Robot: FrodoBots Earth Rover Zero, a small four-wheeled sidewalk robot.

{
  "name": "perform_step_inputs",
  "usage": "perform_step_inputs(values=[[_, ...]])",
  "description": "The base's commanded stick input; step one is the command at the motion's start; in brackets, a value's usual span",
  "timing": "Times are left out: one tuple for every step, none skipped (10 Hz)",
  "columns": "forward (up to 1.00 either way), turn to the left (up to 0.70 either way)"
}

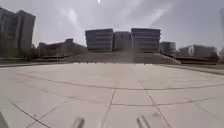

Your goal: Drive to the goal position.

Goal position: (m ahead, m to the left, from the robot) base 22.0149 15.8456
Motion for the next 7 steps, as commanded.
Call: perform_step_inputs(values=[[0.7, 0.0], [0.7, 0.0], [0.7, 0.0], [0.7, 0.0], [0.7, 0.0], [0.7, 0.0], [0.7, 0.0]])
